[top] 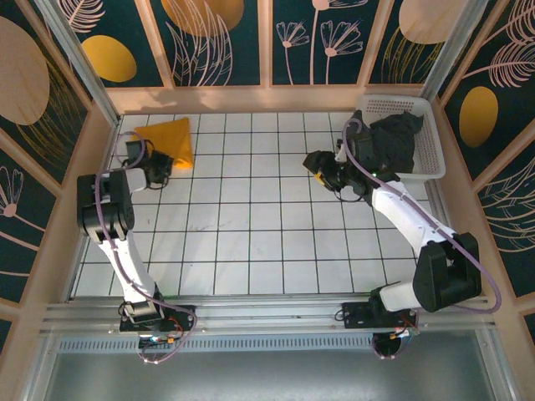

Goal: Fold and stack the t-shirts

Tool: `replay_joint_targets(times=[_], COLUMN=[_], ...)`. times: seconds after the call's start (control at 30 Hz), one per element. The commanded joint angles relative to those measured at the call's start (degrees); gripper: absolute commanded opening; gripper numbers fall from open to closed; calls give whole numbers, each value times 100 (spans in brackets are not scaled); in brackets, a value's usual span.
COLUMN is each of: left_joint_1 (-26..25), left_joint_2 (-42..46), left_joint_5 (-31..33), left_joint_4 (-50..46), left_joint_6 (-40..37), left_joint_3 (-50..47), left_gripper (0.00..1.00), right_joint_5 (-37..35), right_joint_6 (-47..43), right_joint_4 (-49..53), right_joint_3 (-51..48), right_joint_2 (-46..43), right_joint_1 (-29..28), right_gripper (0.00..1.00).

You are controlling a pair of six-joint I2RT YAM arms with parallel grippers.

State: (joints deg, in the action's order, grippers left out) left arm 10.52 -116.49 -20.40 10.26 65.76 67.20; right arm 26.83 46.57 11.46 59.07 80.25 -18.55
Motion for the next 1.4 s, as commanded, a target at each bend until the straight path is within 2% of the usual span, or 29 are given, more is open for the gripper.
replay_joint_targets(times=[0.0, 0.1, 0.37, 0.43, 0.5, 0.53, 0.57, 0.63, 0.7, 0.77, 0.9, 1.0, 1.07, 1.13, 1.17, 1.2, 1.23, 1.27, 1.37], left_joint_1=[298, 455, 644, 644, 635, 627, 610, 538, 353, 17, -598, -772, -805, -817, -816, -816, -816, -819, -816], left_joint_2=[-337, -518, -500, -259, 106, 294, 535, 1063, 1602, 2194, 3305, 4114, 4639, 5197, 5537, 5890, 6158, 6470, 6781], left_joint_5=[-306, -73, 239, 337, 415, 459, 482, 543, 627, 806, 1551, 2342, 3262, 4039, 4312, 4390, 4215, 4135, 4349], left_joint_4=[-942, -1428, -1702, -1695, -1672, -1692, -1686, -1626, -1572, -1588, -1624, -2087, -2567, -2499, -2165, -1431, -697, 105, 1599], left_joint_6=[-1829, -2400, -2644, -2581, -2448, -2383, -2319, -2115, -1841, -1620, -1352, -1348, -1397, -1654, -1922, -2432, -3133, -3656, -4561], left_joint_3=[560, 860, 1185, 1106, 926, 830, 711, 400, 89, -160, -752, -1112, -1406, -1829, -2212, -2730, -3202, -3723, -4838], left_gripper=[0, 0, 2, 24, 62, 77, 98, 99, 99, 99, 99, 99, 99, 99, 99, 99, 99, 99, 99], right_joint_5=[749, 857, 1149, 1093, 983, 942, 889, 754, 557, 245, -448, -1918, -2921, -3874, -4278, -4630, -4838, -4936, -5165], right_joint_6=[-295, -304, -305, -276, -210, -177, -139, -97, -69, -106, -554, -1089, -1295, -1549, -1763, -1963, -2260, -2765, -3889], right_joint_4=[-754, -794, -1142, -1294, -1525, -1632, -1759, -1928, -1985, -1709, -1146, -426, -28, -56, -336, -702, -1151, -1874, -3648], right_joint_3=[366, 489, 544, 494, 402, 372, 321, 246, 193, 220, 165, 111, 52, -280, -623, -1018, -1434, -1980, -3349], right_joint_2=[186, 363, 469, 384, 258, 187, 132, 18, -107, -235, -711, -1370, -1644, -1862, -2031, -2197, -2317, -2433, -2448], right_joint_1=[-53, -72, -156, -168, -158, -158, -163, -167, -143, -66, 224, 354, 442, 487, 498, 507, 541, 545, 541], right_gripper=[59, 59, 59, 59, 61, 62, 63, 68, 98, 99, 99, 99, 99, 99, 99, 99, 99, 99, 99])
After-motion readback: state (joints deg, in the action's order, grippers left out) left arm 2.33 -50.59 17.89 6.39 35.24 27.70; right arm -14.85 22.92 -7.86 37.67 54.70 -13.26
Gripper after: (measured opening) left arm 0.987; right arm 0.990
